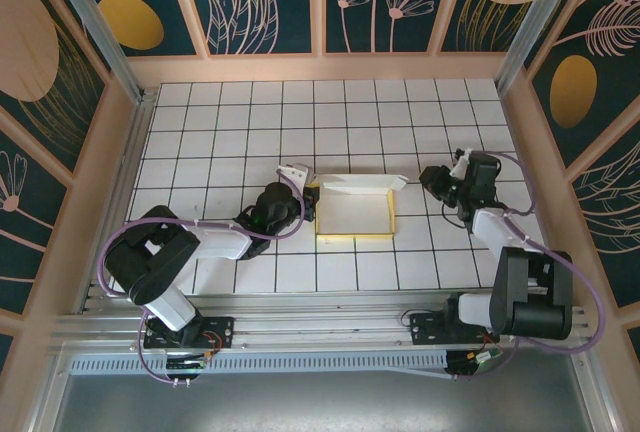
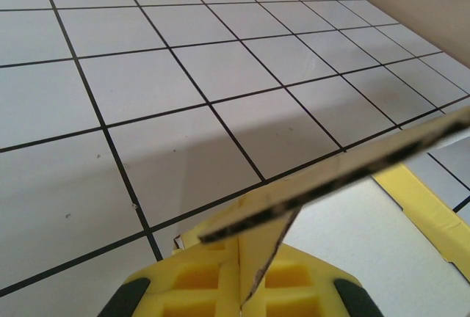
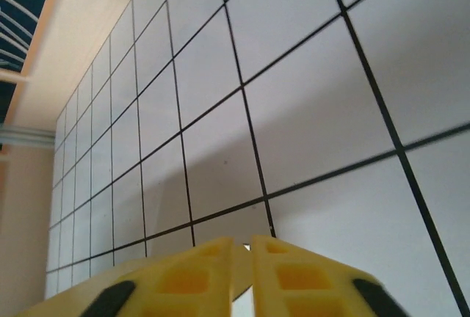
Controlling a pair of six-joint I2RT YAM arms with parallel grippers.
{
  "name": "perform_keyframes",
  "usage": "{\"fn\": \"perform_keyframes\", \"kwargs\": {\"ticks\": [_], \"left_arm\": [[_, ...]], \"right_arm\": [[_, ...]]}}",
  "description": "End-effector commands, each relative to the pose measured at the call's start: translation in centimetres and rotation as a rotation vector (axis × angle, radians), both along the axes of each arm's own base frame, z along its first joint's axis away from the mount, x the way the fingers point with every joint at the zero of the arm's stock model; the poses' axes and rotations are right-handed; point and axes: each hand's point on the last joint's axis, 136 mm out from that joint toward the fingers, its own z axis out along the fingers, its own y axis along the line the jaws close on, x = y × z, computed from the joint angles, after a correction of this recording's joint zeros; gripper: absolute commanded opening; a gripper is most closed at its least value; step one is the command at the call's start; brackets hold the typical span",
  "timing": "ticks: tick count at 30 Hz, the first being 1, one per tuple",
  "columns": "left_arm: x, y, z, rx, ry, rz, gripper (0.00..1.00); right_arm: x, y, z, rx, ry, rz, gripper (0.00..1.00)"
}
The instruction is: Fold the paper box
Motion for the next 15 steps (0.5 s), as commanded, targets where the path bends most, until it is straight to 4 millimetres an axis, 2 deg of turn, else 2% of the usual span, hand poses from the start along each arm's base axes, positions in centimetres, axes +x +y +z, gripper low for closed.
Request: {"fn": "perform_keyframes", "kwargs": {"ticks": [1, 6, 15], "left_arm": [[-1.1, -0.2, -2.4, 0.058, 0.076, -0.037, 0.00], [-1.1, -0.2, -2.2, 0.055, 0.074, -0.035, 0.00], [-1.2, -0.5, -1.9, 0.038, 0.077, -0.047, 0.00]], "right_arm": [[0.9, 1.8, 1.1, 0.044, -0.034, 0.087, 0.07], [0.4, 4.7, 0.8, 0.085, -0.042, 0.187, 0.04], [-1.3, 6.2, 0.0, 0.102, -0.017, 0.208, 0.04]]}}
